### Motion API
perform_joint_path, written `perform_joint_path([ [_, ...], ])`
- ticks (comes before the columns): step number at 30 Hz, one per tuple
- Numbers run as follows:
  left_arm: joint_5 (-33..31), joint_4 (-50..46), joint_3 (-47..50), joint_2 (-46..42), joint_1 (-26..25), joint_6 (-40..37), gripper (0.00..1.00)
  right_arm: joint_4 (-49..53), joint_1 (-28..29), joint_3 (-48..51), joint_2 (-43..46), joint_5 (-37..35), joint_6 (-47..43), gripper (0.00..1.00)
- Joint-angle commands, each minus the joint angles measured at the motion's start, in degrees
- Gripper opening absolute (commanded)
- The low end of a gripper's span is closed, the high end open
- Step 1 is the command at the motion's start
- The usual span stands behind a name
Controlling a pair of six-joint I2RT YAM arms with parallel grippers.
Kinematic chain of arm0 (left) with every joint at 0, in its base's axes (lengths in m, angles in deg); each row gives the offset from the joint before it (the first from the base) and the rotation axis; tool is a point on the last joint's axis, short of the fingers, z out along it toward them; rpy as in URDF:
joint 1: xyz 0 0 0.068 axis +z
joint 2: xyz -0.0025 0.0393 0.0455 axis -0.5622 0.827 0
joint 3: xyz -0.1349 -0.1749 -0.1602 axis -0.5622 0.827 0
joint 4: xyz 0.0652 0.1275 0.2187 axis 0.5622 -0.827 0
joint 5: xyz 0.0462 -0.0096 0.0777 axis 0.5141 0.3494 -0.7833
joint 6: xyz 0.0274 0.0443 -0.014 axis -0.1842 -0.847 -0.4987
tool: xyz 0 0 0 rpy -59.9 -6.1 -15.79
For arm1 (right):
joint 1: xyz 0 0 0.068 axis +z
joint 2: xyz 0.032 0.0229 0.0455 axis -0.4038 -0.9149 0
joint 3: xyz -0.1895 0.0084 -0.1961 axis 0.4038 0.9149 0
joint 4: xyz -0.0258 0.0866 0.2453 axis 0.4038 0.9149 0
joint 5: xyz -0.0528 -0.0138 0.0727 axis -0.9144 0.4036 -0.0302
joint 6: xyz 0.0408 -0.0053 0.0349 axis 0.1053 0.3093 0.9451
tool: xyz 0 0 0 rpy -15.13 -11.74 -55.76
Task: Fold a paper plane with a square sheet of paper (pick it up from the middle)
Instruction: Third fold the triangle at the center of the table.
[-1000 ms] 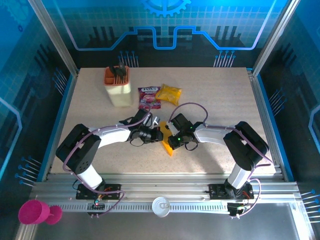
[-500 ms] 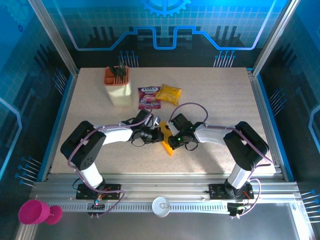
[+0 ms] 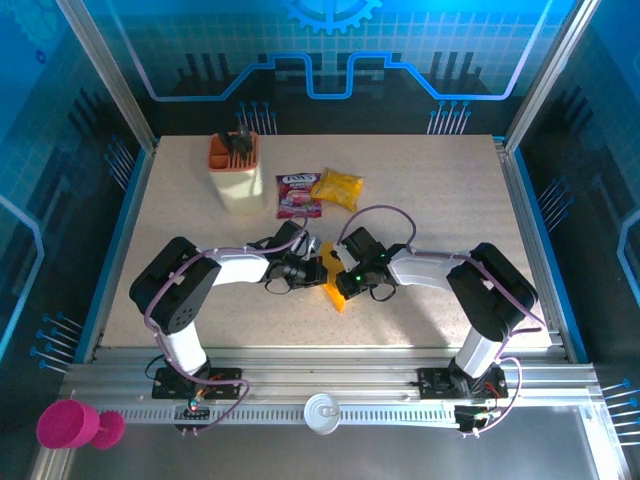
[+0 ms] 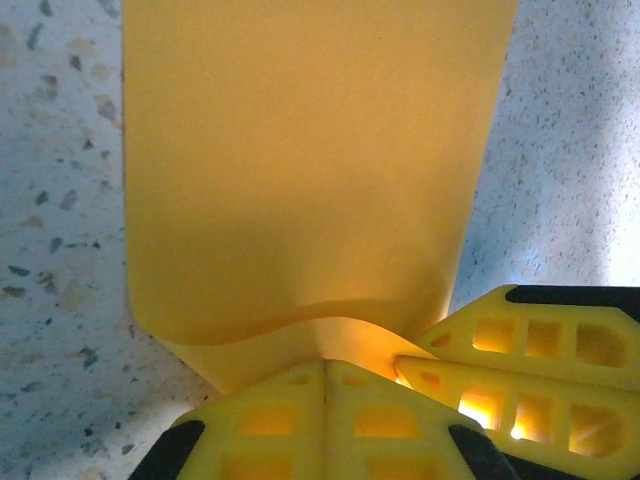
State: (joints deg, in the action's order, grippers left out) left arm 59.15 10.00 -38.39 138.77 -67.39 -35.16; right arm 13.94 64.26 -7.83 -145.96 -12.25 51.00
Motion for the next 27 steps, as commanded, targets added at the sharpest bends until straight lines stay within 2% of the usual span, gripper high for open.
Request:
perform_joint_path([
  [1, -1.1, 1.0, 1.0, 1.2, -0.1, -0.8, 0.0, 4.0, -0.7, 2.9, -3.5, -2.0, -0.1, 0.0],
  [13, -1.8, 1.2, 2.1, 2.0, -0.2, -0.9, 0.0, 5.6, -1.1, 1.2, -2.0, -1.1, -0.2, 0.0],
  [18, -2.0, 1.3, 2.5, 1.9, -0.2, -0.5, 0.0, 7.6, -2.2, -0.1, 3.0, -0.3, 0.9, 0.22],
  [20, -2.1, 1.3, 2.7, 1.8, -0.2, -0.3, 0.0, 7.9, -2.5, 0.2, 6.4, 0.1, 1.9, 0.25],
  [23, -2.2, 1.3, 2.7, 1.8, -0.3, 0.2, 0.0, 7.1, -2.4, 1.5, 10.7, 2.5, 3.7, 0.24],
  [27, -2.5, 1.0, 2.6, 1.7, -0.3, 0.7, 0.0, 3.6, -1.0, 4.5, 12.8, 6.1, 7.2, 0.14],
])
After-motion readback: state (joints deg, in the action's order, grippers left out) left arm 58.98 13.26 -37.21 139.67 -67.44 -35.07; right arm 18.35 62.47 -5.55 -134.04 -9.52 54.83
